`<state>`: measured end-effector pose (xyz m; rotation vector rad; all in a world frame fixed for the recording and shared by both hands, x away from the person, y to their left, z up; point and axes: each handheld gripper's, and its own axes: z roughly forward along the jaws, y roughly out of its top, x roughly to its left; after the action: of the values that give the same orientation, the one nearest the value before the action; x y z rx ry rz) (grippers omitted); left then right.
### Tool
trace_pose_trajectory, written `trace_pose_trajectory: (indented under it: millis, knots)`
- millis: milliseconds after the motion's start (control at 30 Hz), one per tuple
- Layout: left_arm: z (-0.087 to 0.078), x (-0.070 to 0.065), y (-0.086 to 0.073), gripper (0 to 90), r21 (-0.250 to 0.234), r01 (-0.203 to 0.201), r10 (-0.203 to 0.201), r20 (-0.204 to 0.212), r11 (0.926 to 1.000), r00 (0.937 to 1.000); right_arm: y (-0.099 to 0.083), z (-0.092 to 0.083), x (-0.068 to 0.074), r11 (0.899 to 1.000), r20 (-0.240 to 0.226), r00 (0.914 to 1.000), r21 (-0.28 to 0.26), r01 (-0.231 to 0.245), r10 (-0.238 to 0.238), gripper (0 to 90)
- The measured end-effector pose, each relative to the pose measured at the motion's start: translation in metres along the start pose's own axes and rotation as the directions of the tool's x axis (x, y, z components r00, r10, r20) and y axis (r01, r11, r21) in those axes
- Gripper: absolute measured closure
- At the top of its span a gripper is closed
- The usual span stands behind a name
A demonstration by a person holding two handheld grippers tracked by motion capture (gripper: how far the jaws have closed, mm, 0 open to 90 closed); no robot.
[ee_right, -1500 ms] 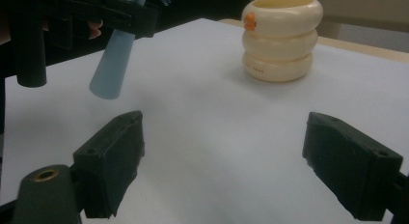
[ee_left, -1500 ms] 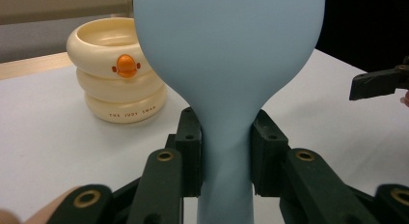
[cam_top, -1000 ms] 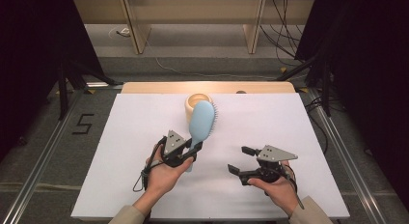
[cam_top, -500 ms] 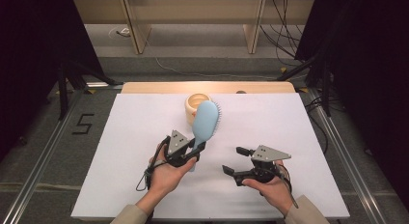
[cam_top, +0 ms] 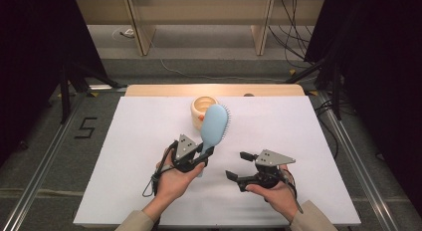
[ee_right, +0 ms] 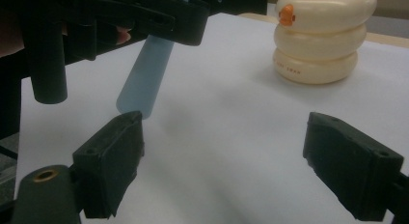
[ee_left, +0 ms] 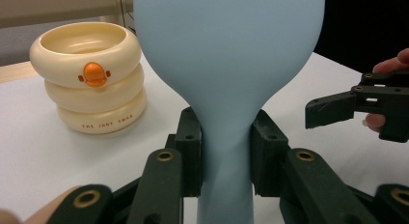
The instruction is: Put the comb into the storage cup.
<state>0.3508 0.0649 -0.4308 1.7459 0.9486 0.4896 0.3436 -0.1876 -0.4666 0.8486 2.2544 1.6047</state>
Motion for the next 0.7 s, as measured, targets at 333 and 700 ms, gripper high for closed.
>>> trace_pose_trajectory:
  millis: [333, 700]
  knots:
    - [0.003, -0.002, 0.0, 69.5, -0.002, -0.004, 0.004, 0.004, 1.0, 1.0, 0.0, 0.004, 0.002, 1.0, 0.002, 0.9998, -0.003, -0.017, 0.017, 15.3]
    - [0.007, -0.006, -0.001, 69.5, 0.002, -0.004, 0.004, 0.009, 1.0, 0.9999, -0.001, 0.011, 0.005, 0.999, -0.003, 0.9991, 0.001, -0.042, 0.042, 15.2]
